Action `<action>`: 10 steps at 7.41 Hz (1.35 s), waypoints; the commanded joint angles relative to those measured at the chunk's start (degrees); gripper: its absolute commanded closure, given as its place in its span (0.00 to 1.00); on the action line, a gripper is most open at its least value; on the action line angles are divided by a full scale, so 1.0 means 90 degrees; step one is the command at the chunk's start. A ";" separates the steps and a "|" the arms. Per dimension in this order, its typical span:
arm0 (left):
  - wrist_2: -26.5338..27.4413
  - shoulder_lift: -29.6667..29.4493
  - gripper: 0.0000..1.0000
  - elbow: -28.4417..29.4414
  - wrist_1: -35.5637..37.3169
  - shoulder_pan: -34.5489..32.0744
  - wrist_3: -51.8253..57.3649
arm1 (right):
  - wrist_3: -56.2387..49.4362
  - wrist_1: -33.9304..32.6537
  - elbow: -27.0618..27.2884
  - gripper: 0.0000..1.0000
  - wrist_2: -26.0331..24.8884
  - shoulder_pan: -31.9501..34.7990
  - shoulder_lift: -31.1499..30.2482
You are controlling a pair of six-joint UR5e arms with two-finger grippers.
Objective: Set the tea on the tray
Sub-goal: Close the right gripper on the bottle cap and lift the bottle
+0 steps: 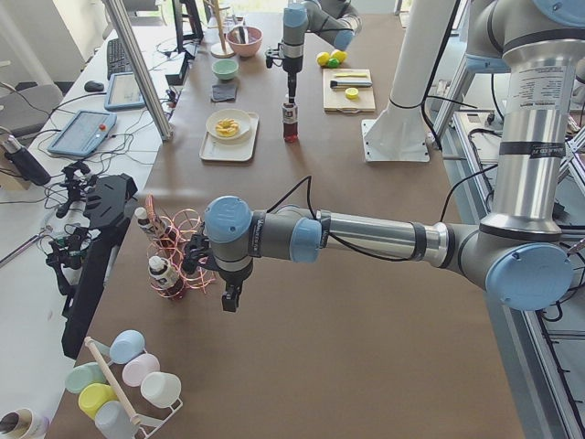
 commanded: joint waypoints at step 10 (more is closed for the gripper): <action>0.0002 -0.0014 0.02 0.0148 -0.0010 0.0068 0.0015 | 0.0087 -0.0115 -0.0047 0.83 -0.0249 -0.0038 0.0143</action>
